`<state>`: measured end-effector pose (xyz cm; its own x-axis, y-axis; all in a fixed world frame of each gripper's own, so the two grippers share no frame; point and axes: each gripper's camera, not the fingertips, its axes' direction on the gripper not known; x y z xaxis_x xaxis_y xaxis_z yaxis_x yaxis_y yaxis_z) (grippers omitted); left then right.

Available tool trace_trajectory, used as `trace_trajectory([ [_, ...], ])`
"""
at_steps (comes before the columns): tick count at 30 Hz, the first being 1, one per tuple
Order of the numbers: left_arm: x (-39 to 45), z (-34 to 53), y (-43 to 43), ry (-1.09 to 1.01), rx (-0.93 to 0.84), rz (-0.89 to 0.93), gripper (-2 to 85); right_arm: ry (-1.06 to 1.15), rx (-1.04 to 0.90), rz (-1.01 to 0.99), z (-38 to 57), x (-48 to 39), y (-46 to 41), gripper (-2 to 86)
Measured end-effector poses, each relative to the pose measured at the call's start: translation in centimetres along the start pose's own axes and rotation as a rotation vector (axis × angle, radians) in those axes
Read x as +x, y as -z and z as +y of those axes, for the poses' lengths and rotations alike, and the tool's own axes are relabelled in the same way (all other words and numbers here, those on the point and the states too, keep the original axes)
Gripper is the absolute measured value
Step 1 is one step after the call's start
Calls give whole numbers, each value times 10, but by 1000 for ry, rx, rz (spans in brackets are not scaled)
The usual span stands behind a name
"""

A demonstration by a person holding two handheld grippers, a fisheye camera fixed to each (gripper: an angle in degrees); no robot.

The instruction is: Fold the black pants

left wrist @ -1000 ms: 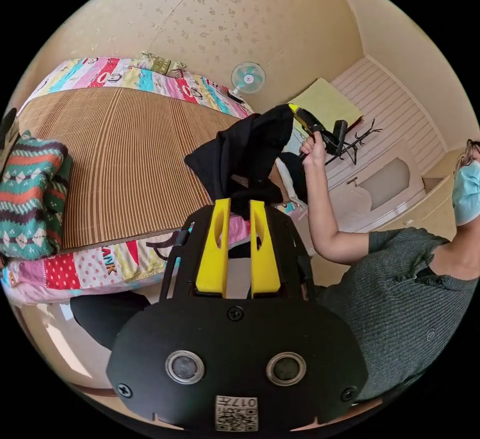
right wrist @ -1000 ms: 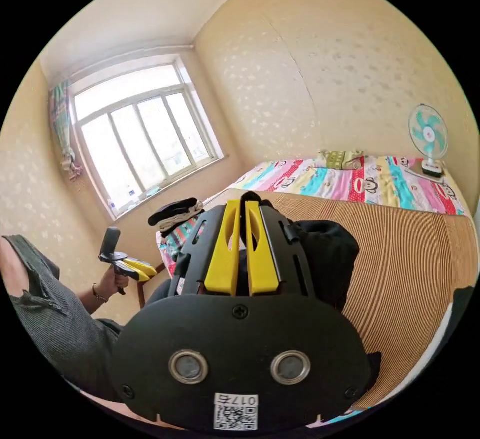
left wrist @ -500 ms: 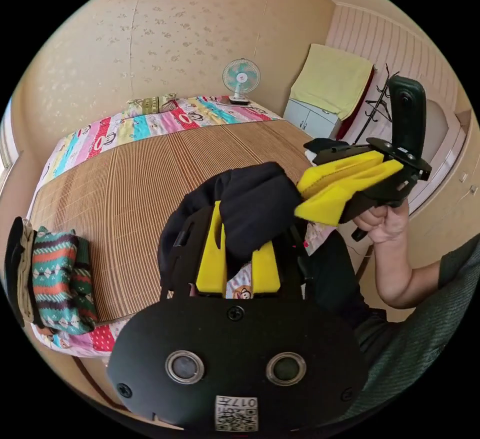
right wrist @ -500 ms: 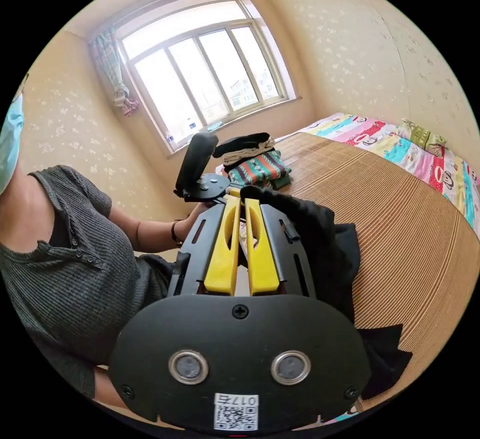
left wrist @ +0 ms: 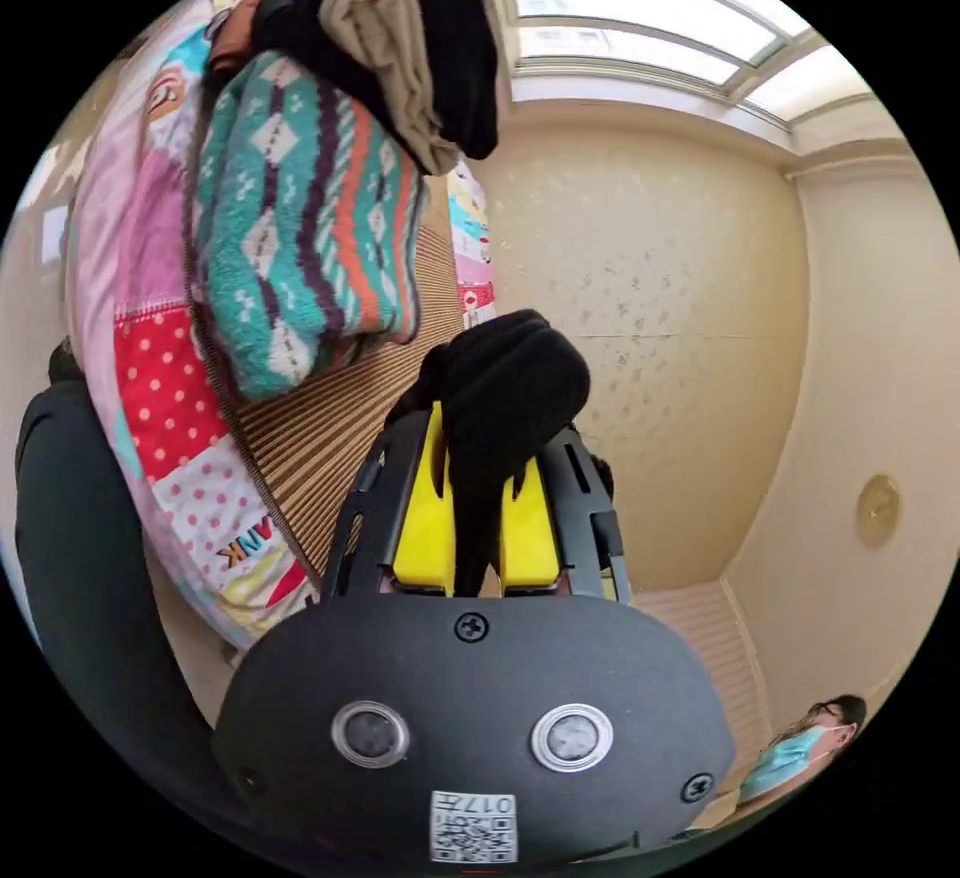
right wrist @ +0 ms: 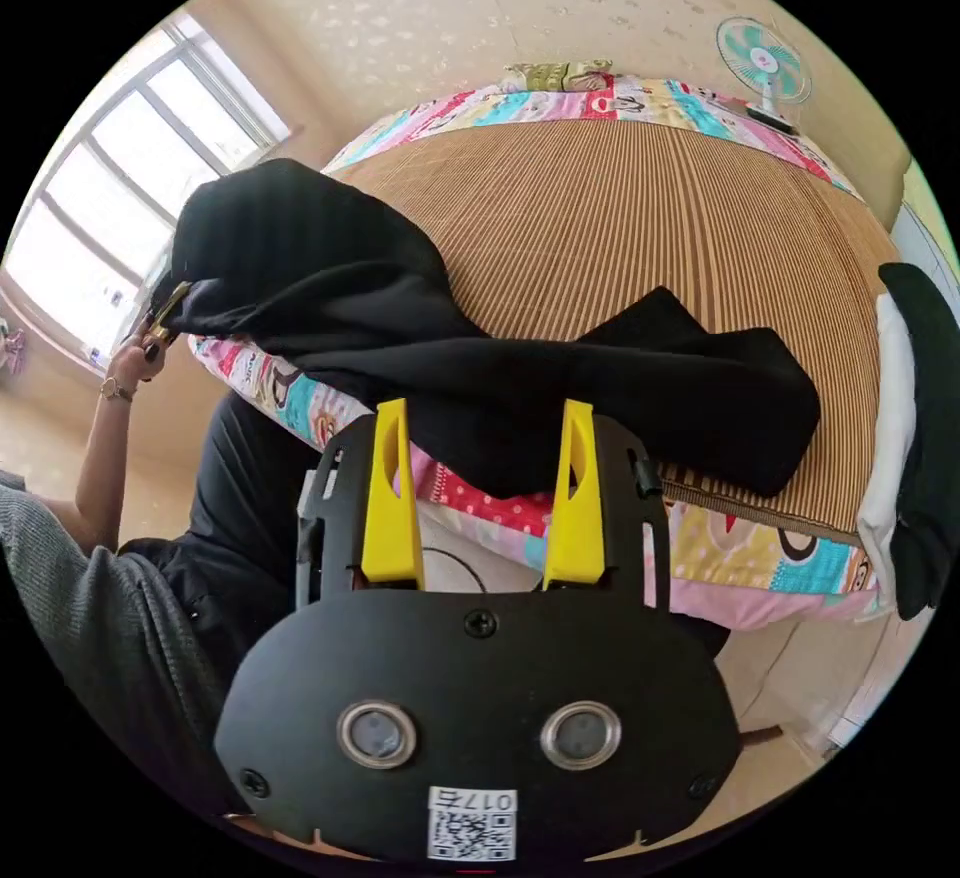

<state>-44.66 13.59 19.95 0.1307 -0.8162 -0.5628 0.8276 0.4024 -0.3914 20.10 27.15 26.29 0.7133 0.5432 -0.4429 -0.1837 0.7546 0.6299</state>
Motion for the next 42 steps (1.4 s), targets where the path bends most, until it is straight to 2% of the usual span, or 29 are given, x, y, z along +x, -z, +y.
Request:
trace_trajectory([
  [2, -6, -3, 3, -18, -63, -70, 48, 52, -125, 185, -19, -14, -34, 151],
  [3, 1, -6, 2, -72, -108, -45, 45, 86, -151, 206, -25, -18, -37, 137],
  [5, 24, -13, -1, -119, -167, -32, 43, 105, -169, 234, -58, -15, -18, 41],
  [6, 45, -22, -3, -153, -189, -15, 43, 97, -150, 243, -69, -10, -8, 35],
  [9, 111, -54, -33, -250, -317, 80, 41, 16, 2, 330, -132, 20, 59, 16],
  [11, 155, -70, -52, -354, -384, 210, 40, -127, 328, 684, -157, 24, 152, 8],
  [12, 184, -76, -56, -456, -396, 303, 40, -146, 402, 692, -158, 23, 178, 7],
  [14, 216, -79, -50, -609, -400, 423, 42, -126, 665, 452, -141, 24, 269, 6],
  [16, 220, -83, -34, -734, -420, 526, 47, -66, 749, 269, -121, 29, 300, 8],
  [17, 212, -87, -29, -721, -414, 526, 48, -30, 730, 190, -112, 34, 301, 10],
  [18, 183, -97, -16, -622, -364, 464, 53, -18, 699, 162, -109, 36, 295, 11],
  [20, 127, -108, 14, -437, -226, 291, 65, -5, 503, 100, -104, 51, 242, 20],
  [21, 92, -108, 33, -334, -152, 149, 75, -9, 450, 93, -105, 55, 223, 23],
  [22, 67, -103, 46, -256, -124, 19, 85, -44, 337, 81, -107, 66, 180, 36],
  [24, 49, -95, 52, -231, -164, -86, 92, -105, 190, 34, -117, 80, 118, 77],
  [26, 42, -87, 49, -217, -211, -97, 88, -158, 87, -73, -143, 87, 53, 140],
  [28, 39, -85, 44, -162, -232, -46, 81, -163, 51, -133, -173, 83, 15, 162],
  [30, 42, -87, 42, -125, -232, -35, 78, -153, -12, -99, -208, 76, -23, 171],
  [32, 47, -90, 42, -98, -236, -19, 73, -144, -244, 6, -242, 75, -95, 156],
  [33, 49, -93, 42, -78, -242, -4, 69, -148, -282, 48, -245, 76, -107, 148],
  [34, 50, -95, 41, -57, -245, 22, 67, -119, -208, 107, -250, 74, -101, 110],
  [35, 50, -96, 41, -47, -249, 37, 65, -115, -272, 100, -259, 79, -98, 52],
  [37, 51, -99, 38, -24, -266, 67, 64, -114, -336, 39, -271, 91, -83, 37],
  [39, 53, -101, 35, -24, -284, 72, 61, -109, -166, -8, -267, 97, -32, 30],
  [41, 53, -100, 29, -24, -311, 98, 56, -110, 174, -43, -227, 94, 64, 25],
  [42, 52, -99, 22, -23, -336, 124, 52, -109, 266, -42, -209, 91, 89, 24],
])
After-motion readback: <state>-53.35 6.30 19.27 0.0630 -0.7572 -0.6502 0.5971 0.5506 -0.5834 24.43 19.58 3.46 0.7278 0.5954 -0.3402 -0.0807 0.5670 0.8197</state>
